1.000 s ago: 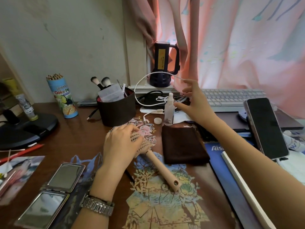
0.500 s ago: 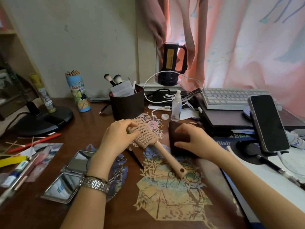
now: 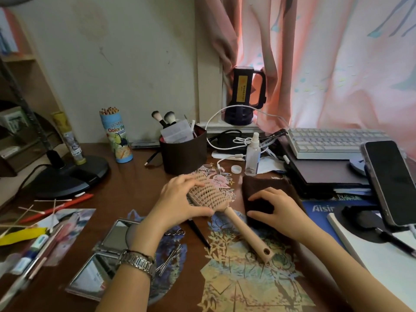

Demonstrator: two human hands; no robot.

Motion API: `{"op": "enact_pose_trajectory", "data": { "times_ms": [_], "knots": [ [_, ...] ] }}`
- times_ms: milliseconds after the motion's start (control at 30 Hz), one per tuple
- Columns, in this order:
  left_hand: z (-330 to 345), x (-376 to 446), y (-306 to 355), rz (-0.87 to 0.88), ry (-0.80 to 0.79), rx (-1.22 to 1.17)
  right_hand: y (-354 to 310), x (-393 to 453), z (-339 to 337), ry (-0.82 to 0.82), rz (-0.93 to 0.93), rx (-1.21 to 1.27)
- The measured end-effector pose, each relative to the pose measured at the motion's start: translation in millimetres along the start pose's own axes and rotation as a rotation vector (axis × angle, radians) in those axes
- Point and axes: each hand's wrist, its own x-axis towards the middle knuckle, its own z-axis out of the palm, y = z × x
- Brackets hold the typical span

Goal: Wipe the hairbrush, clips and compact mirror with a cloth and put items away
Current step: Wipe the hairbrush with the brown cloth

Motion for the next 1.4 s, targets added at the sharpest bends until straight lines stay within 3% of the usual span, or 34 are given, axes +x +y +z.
{"op": "enact_pose_trajectory", "data": {
  "times_ms": [433, 633, 1167, 1400],
  "knots": [
    [3, 0, -4, -0.064, 0.078, 0.076, 8, -2, -1, -0.018, -0.016, 0.055],
    [-5, -8, -16, -0.194, 0.177, 0.231, 7, -2, 0, -0.012, -0.016, 0.057],
    [-10, -16, -22, -0.481, 0.305, 0.276, 6, -14, -10, -0.061, -0.064, 0.129],
    [-6, -16, -20, -0.508, 0.340, 0.316, 2, -23, 0, 0.099, -0.228, -0.126]
  ]
}}
